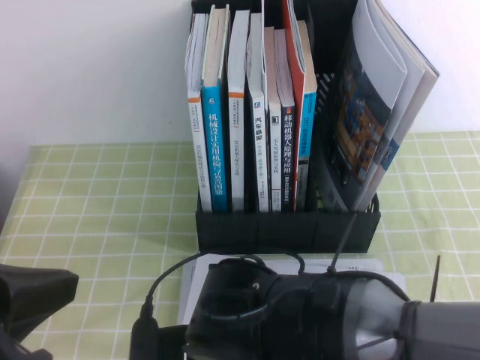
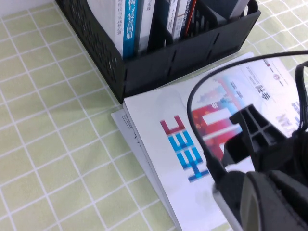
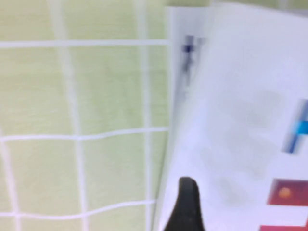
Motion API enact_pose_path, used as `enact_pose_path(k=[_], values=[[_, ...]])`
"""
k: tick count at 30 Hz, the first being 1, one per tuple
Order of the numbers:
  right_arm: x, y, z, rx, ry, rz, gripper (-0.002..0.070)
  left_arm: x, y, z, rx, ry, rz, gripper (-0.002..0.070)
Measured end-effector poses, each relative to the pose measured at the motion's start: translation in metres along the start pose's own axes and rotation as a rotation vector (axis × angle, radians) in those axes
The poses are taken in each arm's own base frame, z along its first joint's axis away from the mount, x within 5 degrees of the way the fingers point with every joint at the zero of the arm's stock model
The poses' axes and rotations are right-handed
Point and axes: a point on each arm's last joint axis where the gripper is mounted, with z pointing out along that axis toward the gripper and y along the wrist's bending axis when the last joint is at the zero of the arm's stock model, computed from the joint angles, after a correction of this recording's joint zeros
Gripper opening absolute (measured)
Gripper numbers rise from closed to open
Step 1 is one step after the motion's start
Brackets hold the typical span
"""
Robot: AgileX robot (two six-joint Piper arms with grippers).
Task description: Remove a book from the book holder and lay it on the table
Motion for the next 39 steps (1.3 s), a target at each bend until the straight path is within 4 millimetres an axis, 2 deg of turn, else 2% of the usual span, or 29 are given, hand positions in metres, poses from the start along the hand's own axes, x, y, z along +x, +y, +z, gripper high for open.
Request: enact_pose_path(k=[3,6,8,9,11,13,14,17,19,22,24,26,29,33,36,39], values=[[0.0,0.002,-0.013,-0.034,-0.035,-0.043,0.0547,0.0,0.0,0.0,0.0,0.002,0.008,-0.0003],[0.003,0.0,-0.038,-0.011,-0.092,-0.074,0.0526,0.0,0.0,0.0,0.0,0.002,0.02,-0.0003],[0.008,-0.002,-0.062,0.019,-0.146,-0.089,0.0446,0.0,0.0,-0.001,-0.005,-0.01,0.031,-0.0003],[0.01,-0.003,-0.074,0.035,-0.17,-0.091,0.038,0.0,0.001,-0.002,-0.008,-0.021,0.035,-0.0003],[0.02,-0.005,-0.107,0.078,-0.24,-0.088,0.0207,-0.001,0.002,-0.008,-0.024,-0.066,0.052,-0.0003],[0.032,-0.006,-0.142,0.123,-0.322,-0.074,0.0095,-0.002,0.003,-0.017,-0.047,-0.129,0.077,-0.0003],[0.04,-0.006,-0.163,0.153,-0.373,-0.066,0.0061,-0.001,0.004,-0.023,-0.06,-0.167,0.09,-0.0003],[0.069,-0.005,-0.22,0.247,-0.542,-0.021,0.0017,0.003,0.006,-0.043,-0.091,-0.277,0.113,-0.0003],[0.088,-0.005,-0.25,0.299,-0.657,0.04,0.0007,0.008,0.008,-0.056,-0.109,-0.337,0.114,-0.0003],[0.117,-0.002,-0.28,0.349,-0.755,0.117,0.0001,0.023,0.011,-0.065,-0.128,-0.394,0.104,-0.0003],[0.132,0.003,-0.284,0.367,-0.762,0.125,0.0,0.036,0.013,-0.062,-0.123,-0.409,0.078,-0.0003],[0.141,0.009,-0.276,0.362,-0.744,0.124,-0.0001,0.05,0.016,-0.05,-0.116,-0.406,0.043,-0.0003],[0.15,0.019,-0.25,0.341,-0.742,0.149,-0.0001,0.071,0.021,-0.025,-0.111,-0.383,0.009,-0.0003],[0.166,0.035,-0.221,0.352,-0.873,0.211,-0.0001,0.088,0.025,-0.002,-0.096,-0.372,-0.045,-0.0003],[0.186,0.042,-0.201,0.356,-0.923,0.319,-0.0001,0.096,0.027,0.008,-0.092,-0.35,-0.063,-0.0003],[0.211,0.046,-0.178,0.363,-0.888,0.455,-0.0001,0.099,0.027,0.012,-0.092,-0.341,-0.064,-0.0003]])
